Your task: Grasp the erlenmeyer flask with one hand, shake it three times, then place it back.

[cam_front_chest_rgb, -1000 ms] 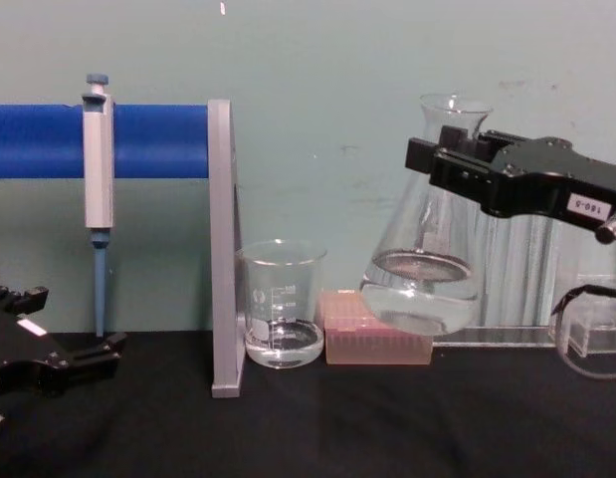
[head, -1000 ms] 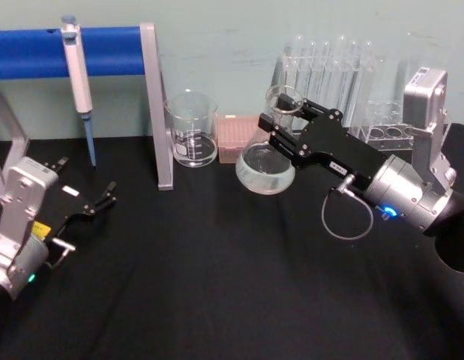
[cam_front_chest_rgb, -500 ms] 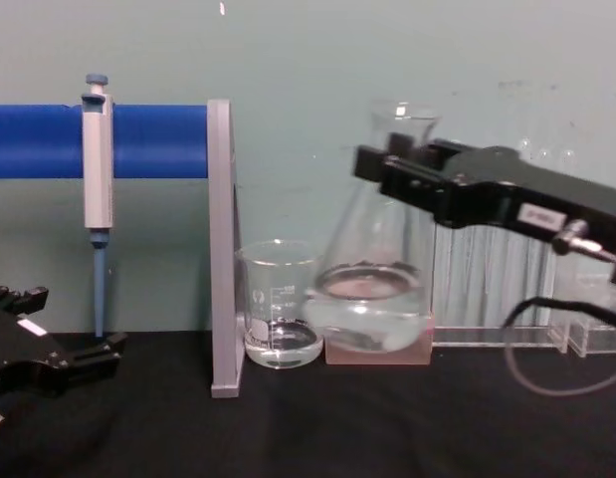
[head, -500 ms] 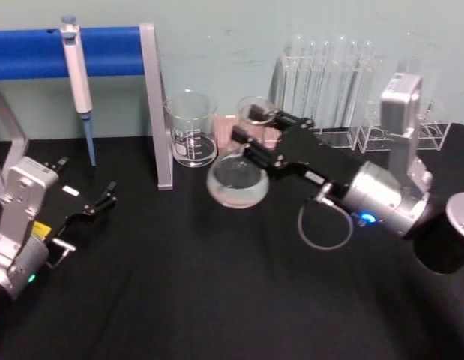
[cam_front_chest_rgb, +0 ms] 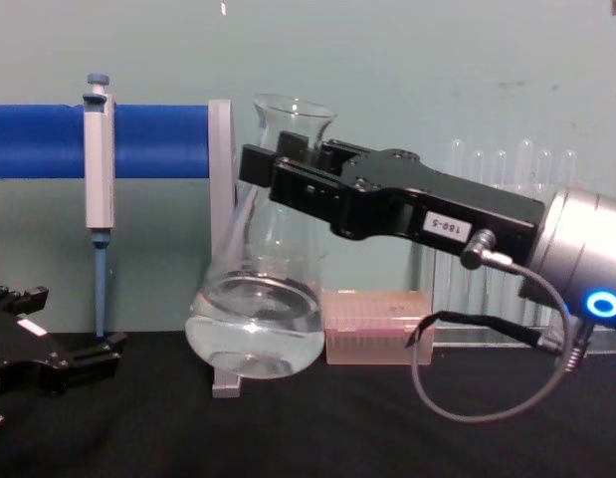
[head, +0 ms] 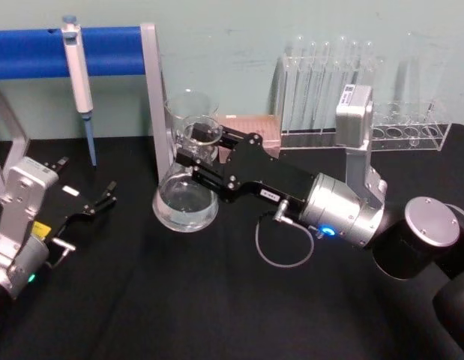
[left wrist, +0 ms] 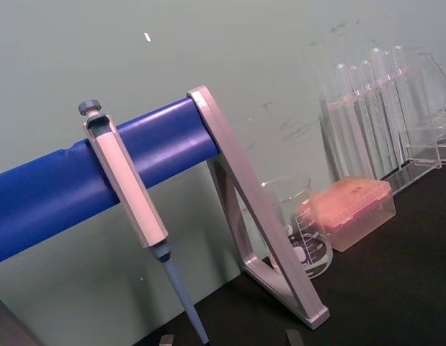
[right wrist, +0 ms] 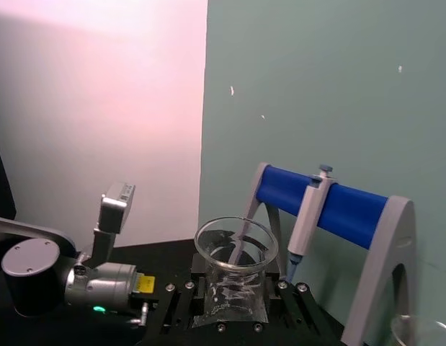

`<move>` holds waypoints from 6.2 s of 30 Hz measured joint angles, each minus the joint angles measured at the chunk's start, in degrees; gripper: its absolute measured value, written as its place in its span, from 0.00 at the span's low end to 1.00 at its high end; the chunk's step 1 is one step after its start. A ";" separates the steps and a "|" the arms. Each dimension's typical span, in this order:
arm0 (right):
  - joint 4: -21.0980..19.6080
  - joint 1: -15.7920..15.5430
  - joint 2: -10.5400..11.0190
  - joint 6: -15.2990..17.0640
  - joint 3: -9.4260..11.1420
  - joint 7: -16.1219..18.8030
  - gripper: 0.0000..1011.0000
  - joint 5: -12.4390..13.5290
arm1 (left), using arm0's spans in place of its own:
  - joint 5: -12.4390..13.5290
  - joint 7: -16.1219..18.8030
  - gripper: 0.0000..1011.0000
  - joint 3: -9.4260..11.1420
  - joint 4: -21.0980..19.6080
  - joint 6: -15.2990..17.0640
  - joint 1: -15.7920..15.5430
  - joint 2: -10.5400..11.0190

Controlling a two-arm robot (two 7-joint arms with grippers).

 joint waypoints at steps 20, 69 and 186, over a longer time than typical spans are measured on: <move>-4.80 -6.84 3.13 -2.98 7.77 -12.49 0.45 -2.85 | 0.00 0.00 0.99 0.00 0.00 0.00 0.00 0.00; -4.42 -5.08 0.23 2.38 4.37 -5.81 0.45 -2.77 | 0.00 0.00 0.99 0.00 0.00 0.00 0.00 0.00; 2.26 -4.28 4.60 2.63 2.67 -2.58 0.45 -0.66 | 0.00 0.00 0.99 0.00 0.00 0.00 0.00 0.00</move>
